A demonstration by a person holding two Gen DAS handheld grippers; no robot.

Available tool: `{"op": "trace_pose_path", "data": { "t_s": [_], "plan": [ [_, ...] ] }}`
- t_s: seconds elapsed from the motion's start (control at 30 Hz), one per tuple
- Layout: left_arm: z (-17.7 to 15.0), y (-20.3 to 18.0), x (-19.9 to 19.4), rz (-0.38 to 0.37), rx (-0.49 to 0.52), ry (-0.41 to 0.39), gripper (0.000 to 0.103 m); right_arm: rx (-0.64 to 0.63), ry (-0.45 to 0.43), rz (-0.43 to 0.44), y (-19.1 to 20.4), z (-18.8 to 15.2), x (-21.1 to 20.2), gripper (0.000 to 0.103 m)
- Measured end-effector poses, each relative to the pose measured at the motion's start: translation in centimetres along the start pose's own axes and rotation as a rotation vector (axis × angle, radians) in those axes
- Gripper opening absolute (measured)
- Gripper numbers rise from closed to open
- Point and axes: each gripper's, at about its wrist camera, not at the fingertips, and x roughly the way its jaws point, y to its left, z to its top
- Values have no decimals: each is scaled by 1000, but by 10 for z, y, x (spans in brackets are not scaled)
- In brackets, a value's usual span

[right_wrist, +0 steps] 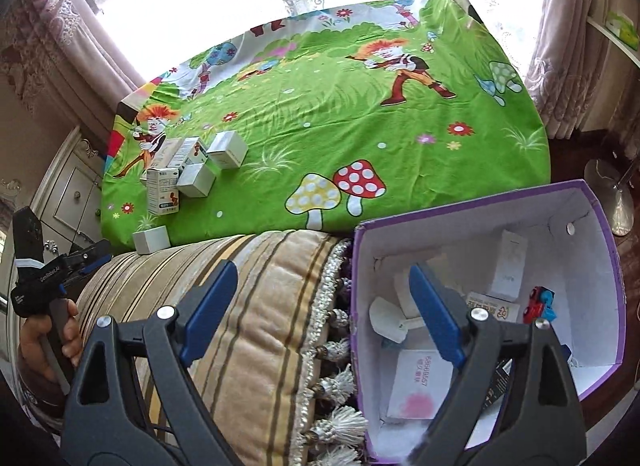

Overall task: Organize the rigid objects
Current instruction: 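Move both grippers back over the white boxes on the bed, then grasp a white cube box with the left gripper while the right grasps a printed medicine box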

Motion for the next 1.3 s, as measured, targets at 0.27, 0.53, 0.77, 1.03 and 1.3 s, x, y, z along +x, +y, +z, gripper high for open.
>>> {"op": "trace_pose_path", "data": {
  "t_s": [0.27,0.53,0.77,1.03,1.3],
  "plan": [
    [13,-1,24,67,86,91,80,-78,19,61,50,15,18,89],
    [27,-4,59,109,123,179,77,-141,40,98,102,30,40,90],
    [29,9,82,99,92,236,43,-143,51,83,137,41,66,90],
    [26,31,54,31,-34,117,41,-155,50,46,176,43,93,90],
    [25,73,12,84,-219,-85,41,-111,96,32,213,41,141,90]
  ]
}}
